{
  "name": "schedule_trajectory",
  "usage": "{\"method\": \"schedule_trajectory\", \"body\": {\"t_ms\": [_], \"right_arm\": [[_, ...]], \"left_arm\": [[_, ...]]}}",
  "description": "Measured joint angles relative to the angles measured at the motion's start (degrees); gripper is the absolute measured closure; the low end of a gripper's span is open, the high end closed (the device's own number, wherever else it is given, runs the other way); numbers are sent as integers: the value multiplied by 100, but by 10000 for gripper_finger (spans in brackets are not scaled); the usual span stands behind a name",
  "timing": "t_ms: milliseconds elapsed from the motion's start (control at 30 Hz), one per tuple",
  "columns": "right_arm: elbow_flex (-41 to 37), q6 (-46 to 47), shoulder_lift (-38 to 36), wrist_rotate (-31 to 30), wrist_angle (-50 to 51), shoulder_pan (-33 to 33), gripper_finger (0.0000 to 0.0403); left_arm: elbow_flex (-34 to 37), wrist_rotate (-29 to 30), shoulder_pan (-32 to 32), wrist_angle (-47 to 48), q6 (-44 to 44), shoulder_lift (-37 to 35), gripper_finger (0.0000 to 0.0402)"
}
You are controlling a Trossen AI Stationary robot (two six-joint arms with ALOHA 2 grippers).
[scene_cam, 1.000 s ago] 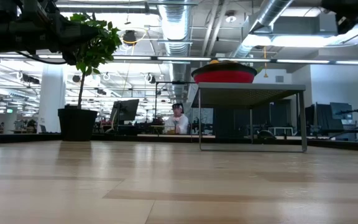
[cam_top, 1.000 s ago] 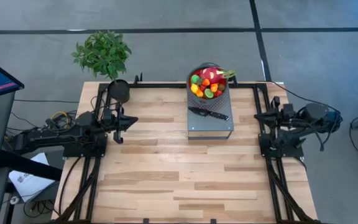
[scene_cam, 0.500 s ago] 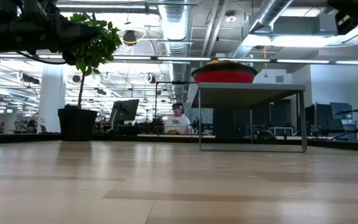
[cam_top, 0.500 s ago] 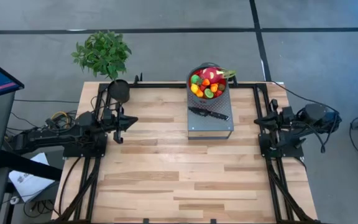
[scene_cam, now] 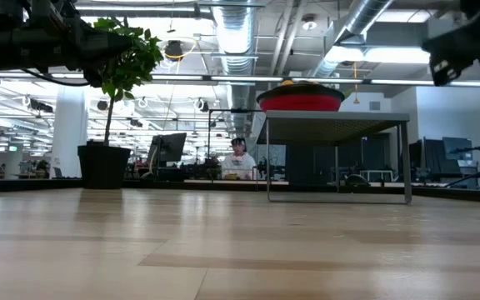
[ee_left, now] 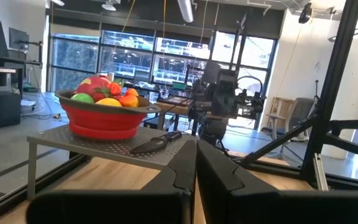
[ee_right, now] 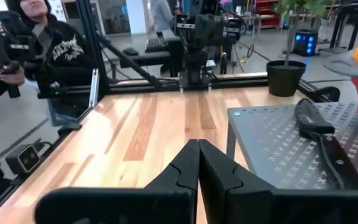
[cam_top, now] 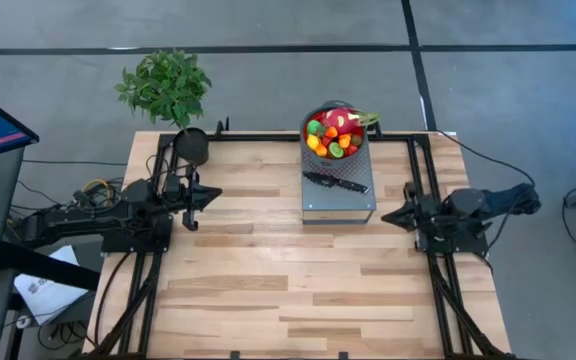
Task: Pick & Place Fruit
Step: Return to Home Position
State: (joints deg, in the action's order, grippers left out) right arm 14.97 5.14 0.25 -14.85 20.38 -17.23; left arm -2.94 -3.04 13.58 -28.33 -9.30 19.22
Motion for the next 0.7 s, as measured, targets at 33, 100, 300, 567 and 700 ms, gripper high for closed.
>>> {"method": "schedule_trajectory", "body": {"t_ms": [33, 100, 300, 567, 700], "right_arm": [[-97, 50, 0, 2, -76, 5, 403], [-225, 72, 0, 2, -251, 15, 403], [-525, -126, -2, 4, -690, 106, 403], [-571, -468, 0, 463, -783, 722, 403], [-571, -469, 0, 839, -780, 1070, 403]], "left_arm": [[0, -1, 0, 1, -2, 0, 396], [0, 0, 0, -1, -2, 0, 396], [0, -1, 0, -1, -58, 0, 396], [0, -1, 0, -1, -66, 0, 396], [0, -1, 0, -3, -66, 0, 396]]}}
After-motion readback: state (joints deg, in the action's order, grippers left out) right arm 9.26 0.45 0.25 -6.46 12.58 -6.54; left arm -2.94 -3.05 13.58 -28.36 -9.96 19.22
